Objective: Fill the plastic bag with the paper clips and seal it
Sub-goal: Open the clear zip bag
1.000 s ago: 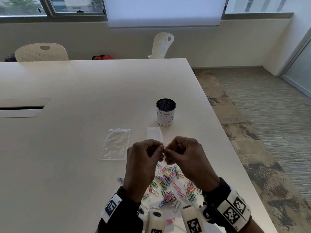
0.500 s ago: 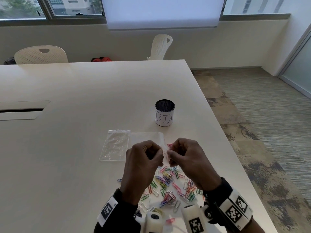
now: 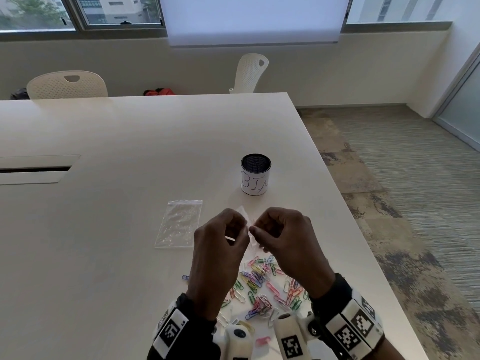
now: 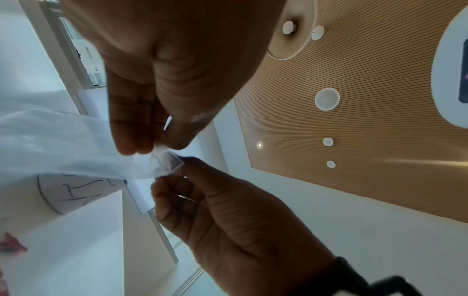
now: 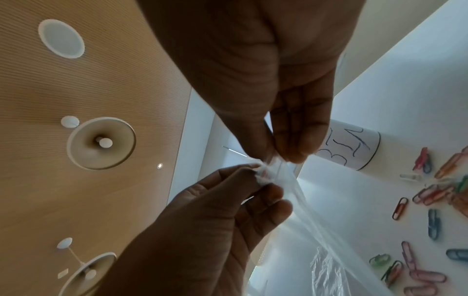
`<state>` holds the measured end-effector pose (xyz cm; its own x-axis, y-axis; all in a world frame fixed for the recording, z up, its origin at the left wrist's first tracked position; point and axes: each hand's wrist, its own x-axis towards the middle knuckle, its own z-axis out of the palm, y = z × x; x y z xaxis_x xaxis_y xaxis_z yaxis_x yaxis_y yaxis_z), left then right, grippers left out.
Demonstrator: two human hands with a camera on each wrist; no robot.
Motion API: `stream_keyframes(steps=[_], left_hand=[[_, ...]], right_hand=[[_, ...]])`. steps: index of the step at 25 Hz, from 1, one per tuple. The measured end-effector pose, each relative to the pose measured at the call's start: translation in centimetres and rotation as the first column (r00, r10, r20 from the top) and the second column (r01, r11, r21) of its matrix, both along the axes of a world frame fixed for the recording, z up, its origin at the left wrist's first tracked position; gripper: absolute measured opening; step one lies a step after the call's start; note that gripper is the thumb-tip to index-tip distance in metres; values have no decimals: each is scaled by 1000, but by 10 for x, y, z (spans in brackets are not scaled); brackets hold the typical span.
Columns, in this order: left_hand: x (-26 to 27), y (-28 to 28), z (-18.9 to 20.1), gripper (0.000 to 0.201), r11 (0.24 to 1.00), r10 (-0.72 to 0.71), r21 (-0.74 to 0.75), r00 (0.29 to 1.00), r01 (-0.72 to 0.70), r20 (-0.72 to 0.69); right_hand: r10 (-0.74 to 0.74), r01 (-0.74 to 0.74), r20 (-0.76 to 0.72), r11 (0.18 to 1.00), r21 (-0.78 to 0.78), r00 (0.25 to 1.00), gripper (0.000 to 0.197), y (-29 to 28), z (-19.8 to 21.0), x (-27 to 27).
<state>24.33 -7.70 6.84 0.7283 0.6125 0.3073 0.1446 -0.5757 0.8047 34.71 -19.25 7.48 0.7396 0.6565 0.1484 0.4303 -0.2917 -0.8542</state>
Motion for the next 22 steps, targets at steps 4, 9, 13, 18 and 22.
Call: stream_keyframes(steps=[4, 9, 13, 18, 22], left_hand=[[-1, -1, -1, 14, 995, 50, 90, 998, -48, -23], [-2, 2, 0, 18, 982, 106, 166, 993, -96, -51], [0, -5, 0, 18, 988, 43, 150, 999, -39, -21], [4, -9, -6, 24, 994, 45, 100, 999, -42, -25], [4, -4, -6, 24, 989, 90, 117, 995, -86, -31]], right_hand=[[-103, 114, 137, 991, -74, 985, 18, -1, -1, 0], [-133, 170, 219, 972, -161, 967, 17, -5, -6, 2], [-57, 78, 209, 992, -98, 976, 15, 1, -7, -3], [-67, 73, 183, 997, -24, 981, 15, 3, -1, -4], [-133, 147, 222, 988, -47, 966, 20, -1, 1, 2]])
